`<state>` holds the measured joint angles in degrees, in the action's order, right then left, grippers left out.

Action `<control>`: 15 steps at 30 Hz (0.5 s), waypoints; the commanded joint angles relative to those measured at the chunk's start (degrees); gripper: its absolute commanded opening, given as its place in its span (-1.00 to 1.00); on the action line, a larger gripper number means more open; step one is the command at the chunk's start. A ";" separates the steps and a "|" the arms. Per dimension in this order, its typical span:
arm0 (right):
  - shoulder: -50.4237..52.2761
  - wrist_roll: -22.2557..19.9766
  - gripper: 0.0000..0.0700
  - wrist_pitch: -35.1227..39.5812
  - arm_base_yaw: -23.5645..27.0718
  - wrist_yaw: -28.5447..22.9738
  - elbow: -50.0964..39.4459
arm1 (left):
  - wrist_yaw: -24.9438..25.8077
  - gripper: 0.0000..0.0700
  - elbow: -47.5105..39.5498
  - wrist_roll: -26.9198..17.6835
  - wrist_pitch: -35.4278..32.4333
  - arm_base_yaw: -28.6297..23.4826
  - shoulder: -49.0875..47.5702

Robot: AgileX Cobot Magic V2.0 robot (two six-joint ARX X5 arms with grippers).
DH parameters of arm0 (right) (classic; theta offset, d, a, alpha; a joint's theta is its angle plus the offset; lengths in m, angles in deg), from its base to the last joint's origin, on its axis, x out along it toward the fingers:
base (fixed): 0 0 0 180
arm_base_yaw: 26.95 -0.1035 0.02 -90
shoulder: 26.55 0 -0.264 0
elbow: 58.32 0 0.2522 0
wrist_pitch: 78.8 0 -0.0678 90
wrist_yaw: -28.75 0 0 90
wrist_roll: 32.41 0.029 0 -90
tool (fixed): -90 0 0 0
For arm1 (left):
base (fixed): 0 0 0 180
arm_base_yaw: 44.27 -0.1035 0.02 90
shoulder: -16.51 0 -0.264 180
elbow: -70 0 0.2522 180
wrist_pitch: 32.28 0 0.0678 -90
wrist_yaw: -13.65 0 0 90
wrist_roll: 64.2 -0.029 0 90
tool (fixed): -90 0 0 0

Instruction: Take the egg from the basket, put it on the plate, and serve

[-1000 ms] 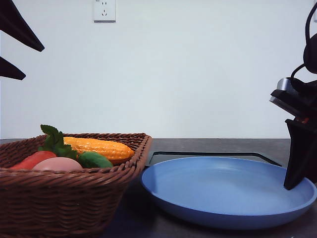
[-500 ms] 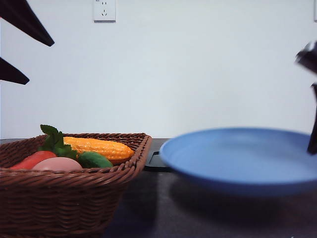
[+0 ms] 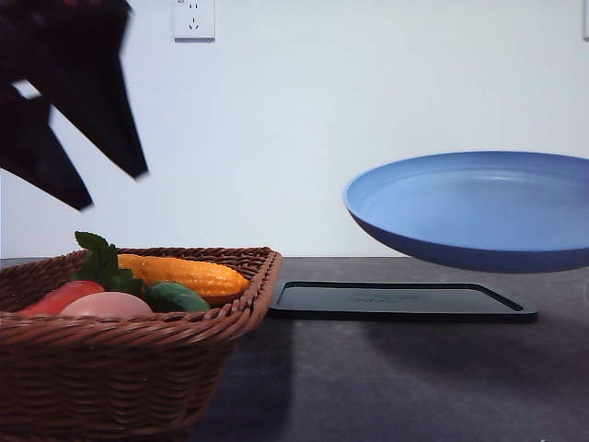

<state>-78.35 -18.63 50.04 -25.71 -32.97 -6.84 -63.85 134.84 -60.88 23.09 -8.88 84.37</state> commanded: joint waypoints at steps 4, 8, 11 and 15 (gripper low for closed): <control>-0.04 0.35 -1.00 0.20 0.15 0.24 0.22 | -3.13 0.26 2.34 -1.84 -0.22 2.65 6.80; -0.04 0.33 -1.00 0.22 0.15 0.25 0.22 | -4.03 0.26 2.65 -1.84 -0.49 3.31 11.00; -0.04 0.31 -1.00 0.36 0.15 0.24 0.22 | -4.03 0.26 2.66 -1.84 -0.46 3.34 13.43; -0.04 0.31 -1.00 0.53 0.15 0.24 0.22 | -3.99 0.26 2.65 -2.46 -0.54 3.34 15.87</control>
<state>-78.28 -18.64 49.95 -25.71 -32.97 -6.84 -67.57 136.31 -62.13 22.86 -6.14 99.24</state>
